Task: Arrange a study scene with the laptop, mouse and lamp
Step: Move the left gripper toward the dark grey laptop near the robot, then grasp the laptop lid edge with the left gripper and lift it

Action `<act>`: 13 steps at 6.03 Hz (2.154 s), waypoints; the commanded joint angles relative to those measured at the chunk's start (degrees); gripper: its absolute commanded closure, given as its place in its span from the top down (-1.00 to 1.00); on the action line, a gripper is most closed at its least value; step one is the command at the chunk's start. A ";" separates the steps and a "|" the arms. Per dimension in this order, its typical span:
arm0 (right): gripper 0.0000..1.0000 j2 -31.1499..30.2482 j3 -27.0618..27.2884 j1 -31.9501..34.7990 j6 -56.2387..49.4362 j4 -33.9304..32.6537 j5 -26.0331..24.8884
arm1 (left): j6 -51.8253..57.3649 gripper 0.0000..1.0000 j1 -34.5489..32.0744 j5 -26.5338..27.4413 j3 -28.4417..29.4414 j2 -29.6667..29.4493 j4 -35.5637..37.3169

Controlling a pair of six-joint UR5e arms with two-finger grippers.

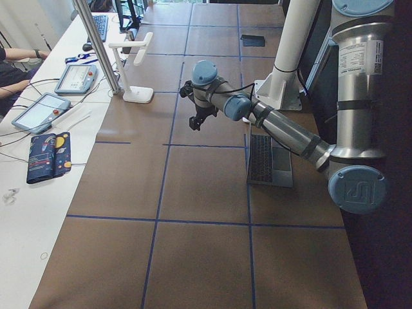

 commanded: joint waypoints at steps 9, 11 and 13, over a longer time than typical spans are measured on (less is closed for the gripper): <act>1.00 0.00 -0.22 0.00 -0.02 -0.09 -0.26 | 30.18 0.88 17.03 4.30 -5.81 19.74 -16.41; 1.00 0.00 -0.57 0.00 -0.11 -0.09 -0.35 | 29.05 0.81 20.72 4.49 -4.14 19.65 -16.41; 1.00 -0.09 -0.58 0.00 -0.11 -0.09 -0.35 | 28.95 0.45 21.00 4.41 -2.64 19.13 -16.41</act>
